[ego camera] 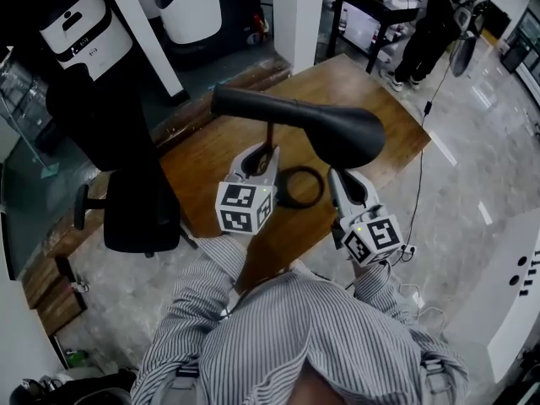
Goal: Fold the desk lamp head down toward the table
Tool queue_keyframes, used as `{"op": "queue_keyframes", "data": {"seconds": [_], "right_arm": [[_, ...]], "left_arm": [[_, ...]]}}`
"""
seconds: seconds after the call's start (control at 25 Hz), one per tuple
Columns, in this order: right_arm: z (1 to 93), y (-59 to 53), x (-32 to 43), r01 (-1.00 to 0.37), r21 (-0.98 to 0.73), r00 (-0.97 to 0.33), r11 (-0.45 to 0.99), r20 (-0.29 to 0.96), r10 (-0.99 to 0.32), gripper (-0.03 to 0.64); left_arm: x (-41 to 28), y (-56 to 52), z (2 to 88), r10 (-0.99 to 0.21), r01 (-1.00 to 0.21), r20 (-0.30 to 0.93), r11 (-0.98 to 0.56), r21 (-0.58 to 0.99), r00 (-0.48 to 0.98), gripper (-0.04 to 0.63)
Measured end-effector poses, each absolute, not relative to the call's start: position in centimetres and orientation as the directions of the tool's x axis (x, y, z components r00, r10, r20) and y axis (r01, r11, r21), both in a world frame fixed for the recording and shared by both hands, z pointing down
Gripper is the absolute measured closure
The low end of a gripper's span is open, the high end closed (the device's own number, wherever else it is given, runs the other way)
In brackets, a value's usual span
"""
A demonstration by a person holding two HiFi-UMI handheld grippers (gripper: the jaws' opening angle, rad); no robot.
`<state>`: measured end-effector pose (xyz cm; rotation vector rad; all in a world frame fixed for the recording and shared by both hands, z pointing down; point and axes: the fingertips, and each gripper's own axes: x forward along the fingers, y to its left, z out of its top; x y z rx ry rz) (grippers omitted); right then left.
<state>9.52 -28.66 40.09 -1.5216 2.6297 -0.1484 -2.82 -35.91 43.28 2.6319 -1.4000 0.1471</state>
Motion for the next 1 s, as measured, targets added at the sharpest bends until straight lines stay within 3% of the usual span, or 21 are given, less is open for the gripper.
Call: {"op": "queue_keyframes", "data": {"seconds": [0.44, 0.84, 1.0], "right_arm": [[44.4, -28.8, 4.5, -0.814, -0.216, -0.564, 0.539, 0.073, -0.823, 0.615], [44.6, -28.9, 3.9, -0.795, -0.222, -0.591, 0.565, 0.074, -0.803, 0.615], [46.2, -28.4, 3.4, -0.786, -0.223, -0.610, 0.576, 0.135, -0.781, 0.615]], "left_arm": [[-2.8, -35.8, 43.5, -0.805, -0.822, 0.167, -0.565, 0.080, 0.569, 0.534], [-2.8, -35.8, 43.5, -0.801, -0.816, 0.157, -0.571, 0.091, 0.578, 0.532], [-3.7, -35.3, 43.8, -0.810, -0.822, 0.139, -0.557, 0.119, 0.570, 0.512]]}}
